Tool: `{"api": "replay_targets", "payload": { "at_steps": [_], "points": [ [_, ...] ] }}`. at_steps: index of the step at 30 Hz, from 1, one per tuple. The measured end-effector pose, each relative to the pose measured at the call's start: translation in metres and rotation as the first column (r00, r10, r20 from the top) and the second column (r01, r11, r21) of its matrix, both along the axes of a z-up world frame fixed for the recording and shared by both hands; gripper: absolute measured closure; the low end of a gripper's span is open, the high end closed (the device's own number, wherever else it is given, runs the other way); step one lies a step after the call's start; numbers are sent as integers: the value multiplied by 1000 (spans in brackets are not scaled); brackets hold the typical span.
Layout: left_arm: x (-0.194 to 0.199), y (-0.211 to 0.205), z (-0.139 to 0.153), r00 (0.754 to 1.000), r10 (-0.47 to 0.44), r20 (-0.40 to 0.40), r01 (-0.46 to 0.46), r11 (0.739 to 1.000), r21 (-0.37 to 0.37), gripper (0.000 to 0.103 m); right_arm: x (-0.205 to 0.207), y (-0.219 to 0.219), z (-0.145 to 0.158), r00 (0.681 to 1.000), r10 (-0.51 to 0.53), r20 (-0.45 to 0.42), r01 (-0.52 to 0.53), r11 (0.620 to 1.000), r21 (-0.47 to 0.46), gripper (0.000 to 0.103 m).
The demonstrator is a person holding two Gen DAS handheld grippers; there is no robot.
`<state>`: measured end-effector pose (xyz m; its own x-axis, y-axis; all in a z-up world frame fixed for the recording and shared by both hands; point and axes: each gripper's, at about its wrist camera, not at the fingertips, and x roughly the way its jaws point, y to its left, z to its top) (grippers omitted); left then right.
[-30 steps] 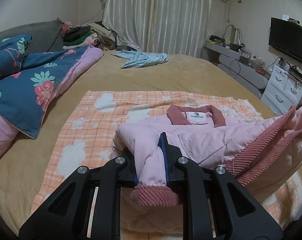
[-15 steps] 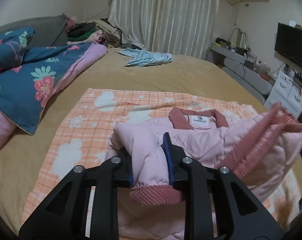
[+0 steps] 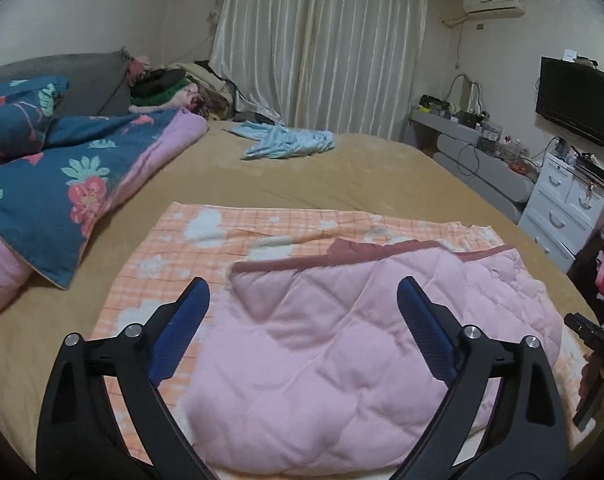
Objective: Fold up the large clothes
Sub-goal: 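Fold the hem up over the jacket toward the collar and open both grippers, then grasp the folded jacket edge with the left gripper while the right gripper grasps beside it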
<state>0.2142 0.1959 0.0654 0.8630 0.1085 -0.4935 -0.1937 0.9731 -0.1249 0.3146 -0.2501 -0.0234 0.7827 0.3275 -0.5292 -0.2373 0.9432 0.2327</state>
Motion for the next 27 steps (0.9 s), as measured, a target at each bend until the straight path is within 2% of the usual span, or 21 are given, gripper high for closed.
{"api": "replay_targets", "payload": {
  "at_steps": [3,8,11,14,16,17,18,19,20,21,22,23,24,26,27],
  "points": [
    [-7,13,-17,999,23,-26,-23,1000,3,10,1,2,-3,1000,4,-1,-4,1000,-21,4],
    [-17,42,-72,991,51,-125,-57,998,-41,9,7,8,-10,1000,8,-5,-8,996,-84,4],
    [-22,58,-102,987,38,-158,-60,989,-136,9,16,12,-16,1000,8,-21,-10,994,-107,4],
    [-19,64,-130,983,-43,-178,-8,960,-280,9,26,13,-27,999,4,-51,-12,989,-148,5],
    [-17,64,-138,983,-76,-166,19,946,-324,9,32,12,-36,997,10,-83,-22,987,-156,6],
    [-15,61,-139,982,-91,-163,33,944,-327,9,33,11,-39,996,14,-92,-28,988,-155,11],
    [-13,57,-139,982,-101,-162,45,947,-319,15,34,11,-40,995,22,-101,-37,988,-152,16],
    [-11,54,-139,981,-105,-160,52,950,-308,30,34,13,-42,993,38,-110,-54,988,-148,25],
    [-9,47,-136,982,-101,-159,55,961,-271,38,34,16,-44,992,49,-112,-66,987,-150,36],
    [-8,39,-134,983,-98,-156,61,971,-231,57,32,20,-44,993,46,-106,-63,984,-167,40],
    [-9,32,-132,984,-95,-150,65,979,-195,69,30,25,-44,996,33,-86,-50,978,-202,50],
    [-8,28,-129,986,-87,-145,62,984,-166,74,28,30,-44,997,33,-75,-49,975,-219,59],
    [-8,24,-126,987,-83,-139,63,988,-143,80,26,34,-42,998,31,-55,-43,971,-237,64],
    [-5,24,-115,991,-73,-112,58,990,-129,84,24,38,-35,999,23,-29,-29,969,-244,77],
    [-3,25,-108,993,-70,-93,58,990,-126,84,23,39,-31,1000,13,-13,-16,970,-242,78]
  ]
}}
